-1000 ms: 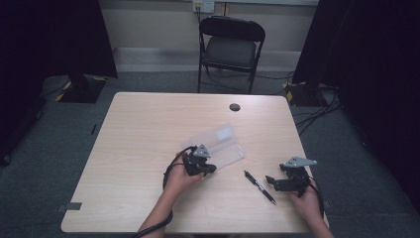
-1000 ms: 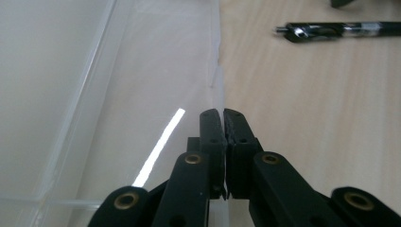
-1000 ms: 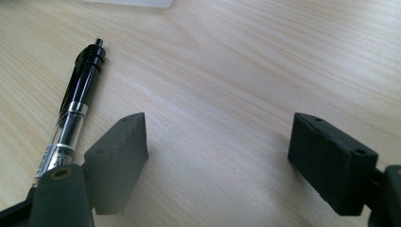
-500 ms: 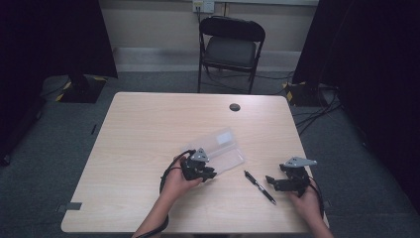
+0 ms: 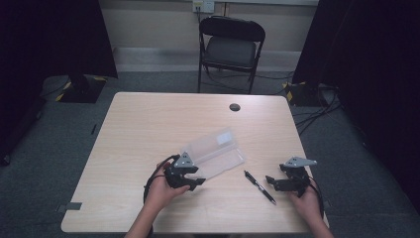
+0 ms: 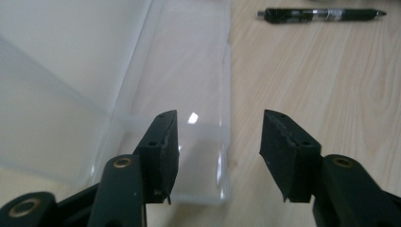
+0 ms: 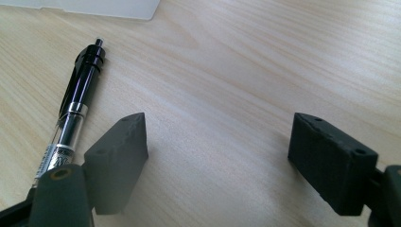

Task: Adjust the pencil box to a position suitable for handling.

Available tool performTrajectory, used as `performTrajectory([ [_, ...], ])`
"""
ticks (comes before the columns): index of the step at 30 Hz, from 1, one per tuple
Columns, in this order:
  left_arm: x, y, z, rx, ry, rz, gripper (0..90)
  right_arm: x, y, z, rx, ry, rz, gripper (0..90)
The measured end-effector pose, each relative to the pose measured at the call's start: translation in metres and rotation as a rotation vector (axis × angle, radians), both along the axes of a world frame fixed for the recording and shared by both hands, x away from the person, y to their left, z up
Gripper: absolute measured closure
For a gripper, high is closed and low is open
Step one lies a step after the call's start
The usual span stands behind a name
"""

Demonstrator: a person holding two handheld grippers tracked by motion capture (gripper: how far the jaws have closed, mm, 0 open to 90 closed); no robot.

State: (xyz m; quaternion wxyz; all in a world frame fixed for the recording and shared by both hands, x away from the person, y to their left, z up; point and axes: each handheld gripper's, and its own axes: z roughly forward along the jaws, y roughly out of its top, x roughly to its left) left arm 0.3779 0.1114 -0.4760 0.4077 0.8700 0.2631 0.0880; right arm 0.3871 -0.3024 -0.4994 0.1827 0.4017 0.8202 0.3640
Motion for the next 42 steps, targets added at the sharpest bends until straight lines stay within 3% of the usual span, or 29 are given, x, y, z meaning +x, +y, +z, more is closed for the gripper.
performTrajectory([
  [1,0.000,0.000,0.000,0.000,0.000,0.000,45.1,0.000,0.000,0.000,0.000,0.000,0.000,19.4],
  [3,-0.003,0.006,-0.004,0.055,-0.040,0.008,43.7,0.000,0.000,0.000,0.000,0.000,0.000,19.4],
  [5,-0.003,0.008,-0.006,0.041,-0.053,0.014,42.9,0.000,0.000,0.000,0.000,0.000,0.000,19.4],
  [6,-0.001,0.012,-0.008,0.017,-0.059,0.041,43.0,0.000,0.000,0.000,0.000,0.001,0.000,19.4],
  [10,0.006,0.016,-0.009,0.022,-0.080,0.065,42.3,0.000,0.000,0.000,0.001,0.001,0.000,19.4],
  [15,0.011,0.017,-0.011,-0.001,-0.075,0.093,41.1,0.000,0.000,0.000,0.000,0.001,0.000,19.4],
  [22,0.014,0.020,-0.007,0.005,-0.079,0.111,37.7,0.000,0.000,0.000,0.000,0.001,0.000,19.4],
  [24,0.011,0.019,-0.008,-0.017,-0.067,0.101,37.0,0.000,0.000,0.000,0.000,0.001,0.000,19.4],
  [25,0.009,0.019,-0.007,-0.004,-0.069,0.098,36.8,0.000,0.000,0.000,0.000,0.001,0.000,19.4],
  [28,0.007,0.019,-0.006,-0.025,-0.067,0.091,36.3,0.000,0.000,0.000,0.000,0.001,0.000,19.4],
  [32,0.002,0.021,-0.001,-0.018,-0.064,0.084,34.7,0.000,0.000,0.000,-0.002,-0.002,-0.005,19.4],
  [36,-0.005,0.027,0.005,-0.049,-0.066,0.082,33.0,-0.002,0.001,0.000,-0.005,0.001,-0.018,19.3],
  [40,-0.012,0.036,0.005,-0.049,-0.071,0.089,31.0,-0.003,0.003,0.003,-0.031,0.001,-0.006,19.7],
  [42,-0.016,0.042,0.003,-0.027,-0.072,0.097,30.8,-0.004,0.005,0.005,-0.040,0.000,0.010,19.8],
])
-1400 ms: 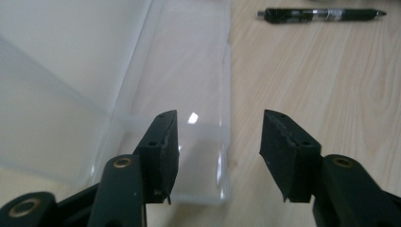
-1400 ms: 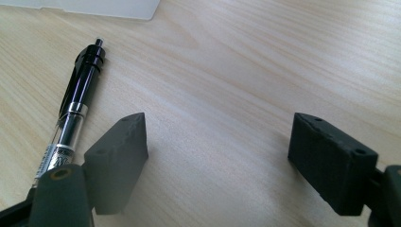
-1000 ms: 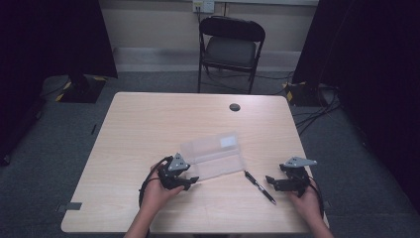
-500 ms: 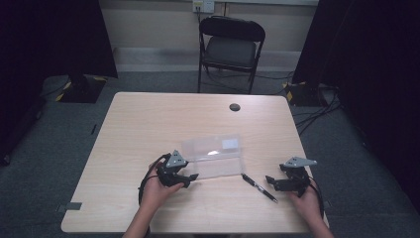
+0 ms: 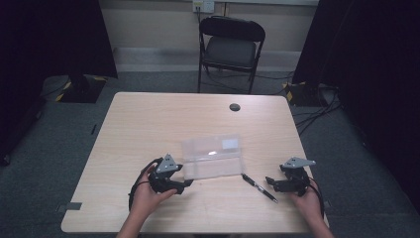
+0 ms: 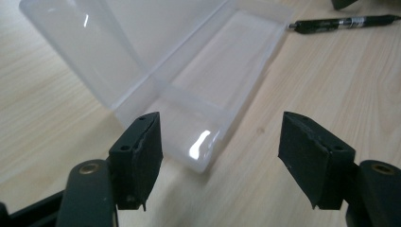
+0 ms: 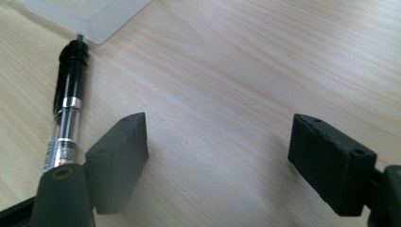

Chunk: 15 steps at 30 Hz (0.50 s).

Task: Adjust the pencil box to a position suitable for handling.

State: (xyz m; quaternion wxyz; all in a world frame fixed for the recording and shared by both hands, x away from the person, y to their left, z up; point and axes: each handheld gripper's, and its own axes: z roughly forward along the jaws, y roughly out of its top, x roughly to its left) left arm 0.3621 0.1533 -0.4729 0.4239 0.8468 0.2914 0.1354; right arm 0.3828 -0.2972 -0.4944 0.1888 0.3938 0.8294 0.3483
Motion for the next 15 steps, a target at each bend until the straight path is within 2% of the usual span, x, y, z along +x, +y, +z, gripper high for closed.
performTrajectory([
  [1,-0.002,0.004,-0.003,-0.005,0.003,0.002,30.6,-0.001,0.001,0.001,-0.005,-0.001,0.002,20.0],
  [3,-0.007,0.010,-0.008,-0.011,0.012,0.015,29.8,-0.002,0.005,0.006,0.018,0.009,0.023,21.9],
  [7,-0.011,0.015,-0.013,-0.002,0.022,0.031,29.2,-0.002,0.011,0.011,0.040,0.009,0.057,26.0],
  [8,-0.011,0.016,-0.015,-0.005,0.021,0.029,29.1,-0.003,0.017,0.013,0.051,0.023,0.081,28.2],
  [10,-0.012,0.018,-0.018,-0.003,0.024,0.030,29.0,-0.003,0.020,0.014,0.055,0.029,0.088,29.2],
  [11,-0.012,0.018,-0.020,0.008,0.024,0.035,28.9,-0.005,0.027,0.015,0.067,0.056,0.114,34.5],
  [12,-0.012,0.018,-0.020,0.008,0.024,0.035,28.8,-0.005,0.027,0.015,0.067,0.056,0.114,34.5],
  [13,-0.013,0.017,-0.022,-0.012,0.030,0.037,28.8,-0.005,0.030,0.015,0.077,0.063,0.126,36.3],
  [14,-0.012,0.017,-0.024,-0.007,0.028,0.035,28.7,-0.007,0.037,0.015,0.093,0.091,0.155,43.1],
  [15,-0.012,0.017,-0.025,0.003,0.022,0.035,28.5,-0.007,0.039,0.015,0.102,0.101,0.167,44.6],
])
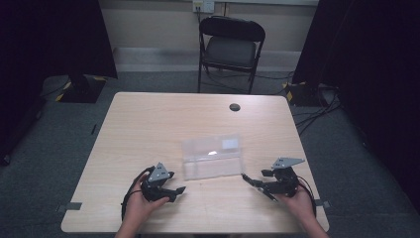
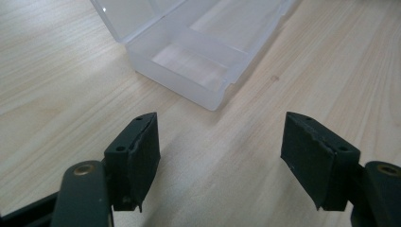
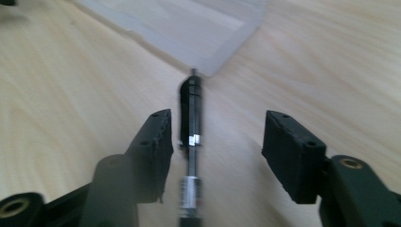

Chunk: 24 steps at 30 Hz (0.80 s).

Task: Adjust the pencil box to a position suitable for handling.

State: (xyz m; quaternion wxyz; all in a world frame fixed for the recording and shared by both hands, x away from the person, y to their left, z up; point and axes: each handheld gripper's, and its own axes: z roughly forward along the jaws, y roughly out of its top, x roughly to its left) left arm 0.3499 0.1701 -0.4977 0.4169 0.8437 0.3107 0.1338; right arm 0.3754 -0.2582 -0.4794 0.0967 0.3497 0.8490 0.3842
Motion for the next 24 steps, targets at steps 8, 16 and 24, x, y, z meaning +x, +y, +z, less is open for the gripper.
performTrajectory([
  [8,0.000,-0.003,-0.001,0.048,-0.005,0.005,25.7,-0.004,0.013,-0.006,-0.057,0.035,0.033,62.6],
  [16,0.001,-0.003,-0.002,0.070,0.014,0.016,24.0,-0.012,0.020,-0.002,-0.037,0.055,0.088,79.2],
  [24,0.001,-0.003,-0.002,0.072,0.012,0.022,24.1,-0.016,0.027,-0.005,-0.051,0.058,0.116,72.9],
])
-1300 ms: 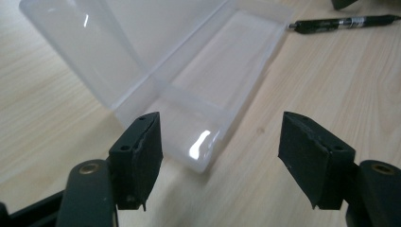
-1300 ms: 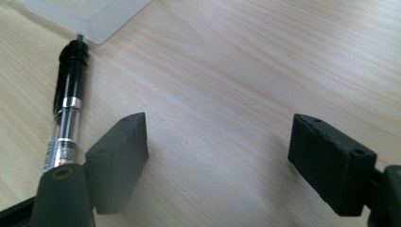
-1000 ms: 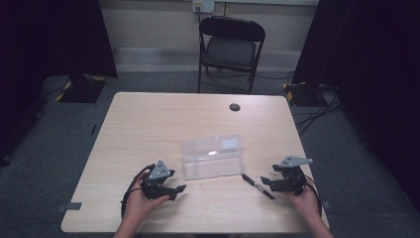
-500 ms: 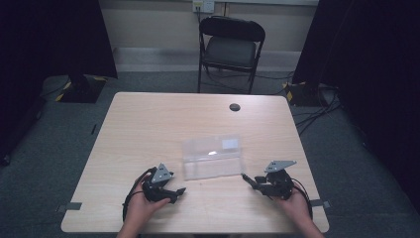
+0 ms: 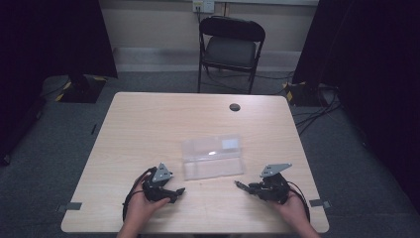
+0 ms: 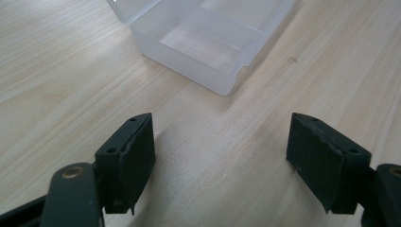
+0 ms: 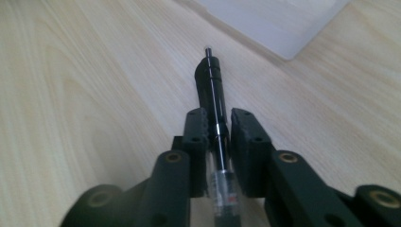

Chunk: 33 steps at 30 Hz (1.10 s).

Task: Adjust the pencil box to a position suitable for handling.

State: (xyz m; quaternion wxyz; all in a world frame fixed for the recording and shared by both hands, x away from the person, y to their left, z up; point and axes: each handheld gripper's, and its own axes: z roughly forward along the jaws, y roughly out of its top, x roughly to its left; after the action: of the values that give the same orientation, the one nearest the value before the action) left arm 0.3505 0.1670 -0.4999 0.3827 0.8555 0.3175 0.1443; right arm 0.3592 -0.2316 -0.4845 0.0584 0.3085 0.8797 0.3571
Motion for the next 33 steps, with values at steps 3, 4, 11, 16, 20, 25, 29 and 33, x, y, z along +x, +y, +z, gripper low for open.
performTrajectory([
  [3,0.000,0.001,0.000,-0.010,0.000,0.000,24.1,-0.002,0.000,0.000,-0.004,-0.009,0.003,70.3],
  [4,0.000,0.001,0.000,-0.008,0.005,0.003,24.1,-0.003,0.000,0.000,-0.011,-0.012,0.008,70.4],
  [11,0.000,0.001,0.000,-0.006,0.003,0.002,24.0,-0.009,0.007,0.000,0.012,0.023,0.068,75.8],
  [16,0.000,0.001,0.000,-0.002,0.005,0.011,23.9,-0.014,0.016,-0.001,0.028,0.030,0.109,74.8],
  [20,0.000,0.001,0.000,-0.002,0.001,0.005,22.5,-0.015,0.019,-0.001,0.027,0.023,0.112,67.9],
  [25,0.000,0.001,0.000,-0.002,0.002,0.006,22.4,-0.009,0.015,0.010,0.058,-0.028,0.103,55.8],
  [29,0.000,0.001,0.000,-0.002,0.002,0.005,22.4,-0.001,0.016,0.016,0.069,-0.070,0.085,52.5],
  [33,0.000,0.001,0.000,-0.002,0.002,0.005,22.3,0.014,0.024,0.016,0.074,-0.096,0.075,49.1],
])
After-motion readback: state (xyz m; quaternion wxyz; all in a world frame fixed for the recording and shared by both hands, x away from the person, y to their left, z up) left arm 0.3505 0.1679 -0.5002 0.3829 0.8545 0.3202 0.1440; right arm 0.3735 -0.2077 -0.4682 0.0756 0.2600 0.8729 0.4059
